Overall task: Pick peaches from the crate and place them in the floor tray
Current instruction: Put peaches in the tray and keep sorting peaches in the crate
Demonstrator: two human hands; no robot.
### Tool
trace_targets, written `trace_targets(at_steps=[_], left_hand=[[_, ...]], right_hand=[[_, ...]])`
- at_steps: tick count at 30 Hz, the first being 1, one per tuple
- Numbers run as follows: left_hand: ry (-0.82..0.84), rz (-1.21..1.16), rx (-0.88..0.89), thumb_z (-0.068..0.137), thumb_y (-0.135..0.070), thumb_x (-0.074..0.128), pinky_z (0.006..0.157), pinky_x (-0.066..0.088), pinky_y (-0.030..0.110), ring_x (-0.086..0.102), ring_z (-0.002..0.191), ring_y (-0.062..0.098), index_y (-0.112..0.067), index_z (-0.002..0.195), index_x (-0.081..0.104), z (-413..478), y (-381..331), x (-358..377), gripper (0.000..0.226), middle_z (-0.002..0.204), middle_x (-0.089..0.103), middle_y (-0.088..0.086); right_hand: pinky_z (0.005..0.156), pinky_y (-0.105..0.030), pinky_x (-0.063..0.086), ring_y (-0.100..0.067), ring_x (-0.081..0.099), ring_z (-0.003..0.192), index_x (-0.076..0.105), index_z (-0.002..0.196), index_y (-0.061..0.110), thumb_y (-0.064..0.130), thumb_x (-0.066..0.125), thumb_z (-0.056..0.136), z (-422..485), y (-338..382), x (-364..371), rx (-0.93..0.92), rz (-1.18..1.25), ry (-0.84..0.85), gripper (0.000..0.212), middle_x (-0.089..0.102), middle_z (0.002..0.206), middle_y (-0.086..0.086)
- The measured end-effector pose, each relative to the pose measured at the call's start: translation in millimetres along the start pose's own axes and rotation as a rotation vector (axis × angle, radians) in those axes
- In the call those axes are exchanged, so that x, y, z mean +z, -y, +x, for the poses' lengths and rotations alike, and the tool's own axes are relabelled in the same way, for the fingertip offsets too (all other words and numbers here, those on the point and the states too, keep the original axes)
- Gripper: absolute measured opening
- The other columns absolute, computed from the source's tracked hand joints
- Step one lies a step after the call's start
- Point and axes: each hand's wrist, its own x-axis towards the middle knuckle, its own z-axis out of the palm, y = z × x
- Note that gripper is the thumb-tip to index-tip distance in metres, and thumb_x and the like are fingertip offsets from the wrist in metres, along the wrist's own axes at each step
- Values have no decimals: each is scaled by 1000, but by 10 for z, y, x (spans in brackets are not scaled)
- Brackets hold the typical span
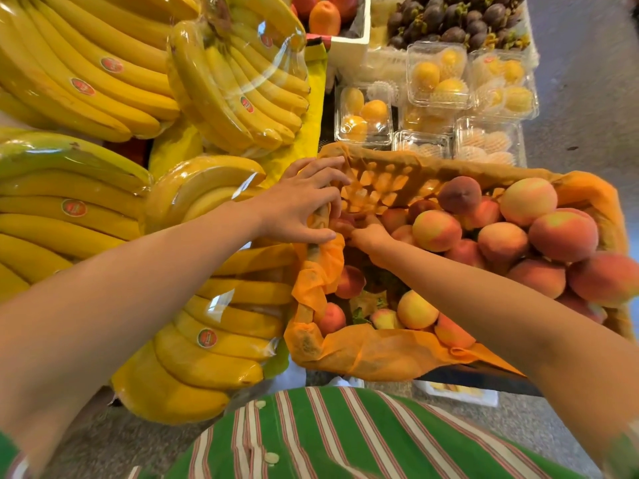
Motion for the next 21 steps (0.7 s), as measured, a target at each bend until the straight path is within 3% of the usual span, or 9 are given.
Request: trace_targets(at_steps=[6,9,14,18,21], left_hand=[[-5,22,0,81,-60,49,115,2,36,3,148,17,-23,108,55,-11,-7,-1,46,150,34,0],[5,41,4,80,-67,39,116,-1,36,-1,149,16,-22,122,52,-31,-5,-3,62,156,24,0],[71,85,-58,76,-77,25,116,-13,34,-20,146,14,-19,152,18,-67,-20,-18,95,162,-9,1],[122,64,-83,74,-78,22,116,-12,34,-22,145,14,-18,153,8,-76,-27,-29,101,161,-14,1],[126,63,-81,75,-78,24,115,-12,33,-22,145,14,-18,154,9,-75,-24,-28,100,161,-13,0]], right_hand=[[97,-42,52,-22,59,112,37,141,15,37,64,90,-311,66,-138,-98,111,112,62,54,132,-5],[98,-39,52,-24,56,118,36,142,11,30,59,94,-558,98,-313,-89,269,254,56,50,137,-7],[103,-38,47,-29,56,121,49,134,20,16,62,91,-845,1,-589,-140,382,490,45,49,137,-12],[100,-33,48,-21,55,121,53,131,30,25,77,77,-976,-22,-624,-291,196,428,60,49,136,-3],[92,-23,50,-11,56,117,49,136,25,16,76,80,-1027,-1,-581,-401,65,378,62,51,136,0]])
